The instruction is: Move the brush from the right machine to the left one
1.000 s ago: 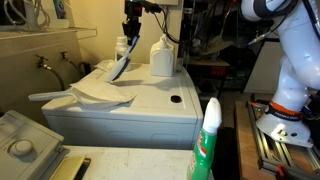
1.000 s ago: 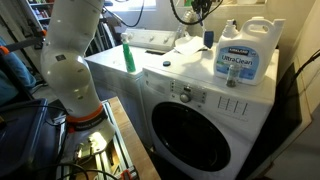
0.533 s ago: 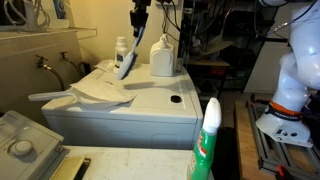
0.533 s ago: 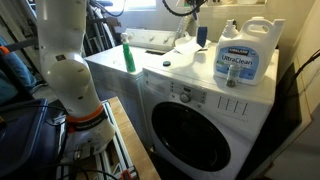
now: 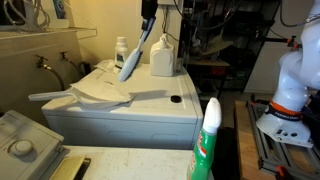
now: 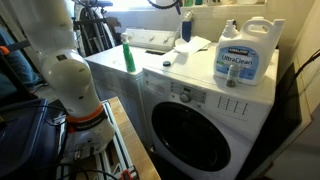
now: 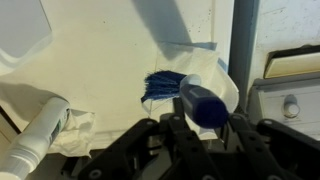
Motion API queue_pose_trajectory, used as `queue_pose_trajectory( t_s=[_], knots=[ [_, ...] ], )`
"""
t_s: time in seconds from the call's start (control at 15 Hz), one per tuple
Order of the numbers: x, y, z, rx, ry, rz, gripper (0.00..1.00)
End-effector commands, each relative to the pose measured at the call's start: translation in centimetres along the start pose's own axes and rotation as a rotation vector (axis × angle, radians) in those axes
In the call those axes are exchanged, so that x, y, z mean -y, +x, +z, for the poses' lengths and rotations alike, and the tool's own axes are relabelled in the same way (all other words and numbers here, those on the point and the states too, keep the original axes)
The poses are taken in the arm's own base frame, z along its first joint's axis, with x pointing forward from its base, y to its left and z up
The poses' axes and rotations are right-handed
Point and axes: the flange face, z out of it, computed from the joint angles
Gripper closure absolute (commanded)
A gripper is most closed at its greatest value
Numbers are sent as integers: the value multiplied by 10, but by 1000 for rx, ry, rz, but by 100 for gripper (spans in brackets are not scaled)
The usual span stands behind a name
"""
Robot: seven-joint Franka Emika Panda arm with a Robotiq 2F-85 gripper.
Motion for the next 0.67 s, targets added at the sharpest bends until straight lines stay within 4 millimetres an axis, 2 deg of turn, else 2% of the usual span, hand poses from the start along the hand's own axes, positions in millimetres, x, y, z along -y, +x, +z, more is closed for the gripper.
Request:
queue_pose_trajectory(
  t_s=[0.0,0.33,0.6],
  knots=[
    [39,-38,-9,-23,11,-75,89],
    [98,-67,-10,6,0,-299,89],
    [151,-76,1,23,26,-512,89]
  ],
)
